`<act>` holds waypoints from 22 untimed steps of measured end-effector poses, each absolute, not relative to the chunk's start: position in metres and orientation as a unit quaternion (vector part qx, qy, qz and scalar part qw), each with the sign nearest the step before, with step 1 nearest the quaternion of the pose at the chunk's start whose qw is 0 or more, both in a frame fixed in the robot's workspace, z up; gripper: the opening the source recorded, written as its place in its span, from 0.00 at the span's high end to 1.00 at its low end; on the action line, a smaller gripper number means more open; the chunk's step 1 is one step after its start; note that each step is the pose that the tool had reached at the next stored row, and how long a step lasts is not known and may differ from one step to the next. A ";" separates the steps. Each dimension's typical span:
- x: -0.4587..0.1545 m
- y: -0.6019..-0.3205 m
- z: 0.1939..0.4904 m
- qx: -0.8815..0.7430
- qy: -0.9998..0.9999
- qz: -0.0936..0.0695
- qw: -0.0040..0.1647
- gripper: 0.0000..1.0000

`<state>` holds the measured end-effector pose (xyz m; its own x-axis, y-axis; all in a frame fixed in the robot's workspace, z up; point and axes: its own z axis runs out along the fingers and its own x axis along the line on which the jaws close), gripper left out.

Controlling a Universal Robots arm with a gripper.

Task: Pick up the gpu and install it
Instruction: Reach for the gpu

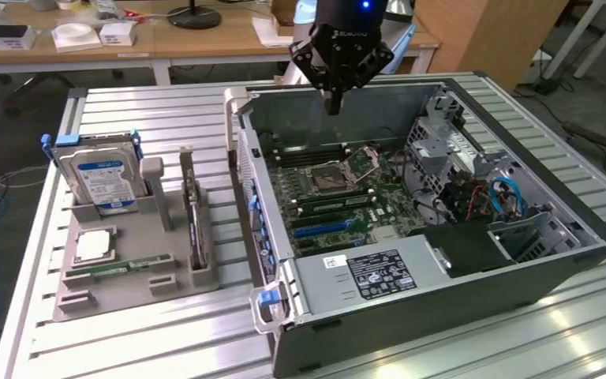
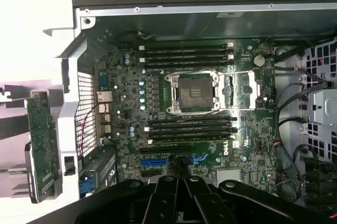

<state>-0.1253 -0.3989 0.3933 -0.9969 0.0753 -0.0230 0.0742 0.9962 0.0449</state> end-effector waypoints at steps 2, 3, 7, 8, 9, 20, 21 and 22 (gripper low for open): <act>-0.127 -0.399 0.393 0.037 0.999 0.022 0.012 0.90; -0.128 -0.399 0.393 0.037 0.999 0.022 0.012 0.90; -0.134 -0.399 0.393 0.037 0.999 0.022 0.012 0.90; -0.135 -0.399 0.393 0.037 0.999 0.022 0.012 0.90; -0.137 -0.399 0.393 0.037 0.999 0.022 0.012 0.90; -0.159 -0.399 0.393 0.037 0.999 0.022 0.012 0.90; -0.161 -0.399 0.393 0.037 0.999 0.022 0.012 0.90; -0.164 -0.399 0.393 0.037 0.999 0.022 0.012 0.90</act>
<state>-0.1637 -0.3988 0.3933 -0.9969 0.0753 -0.0230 0.0742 0.9962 0.0449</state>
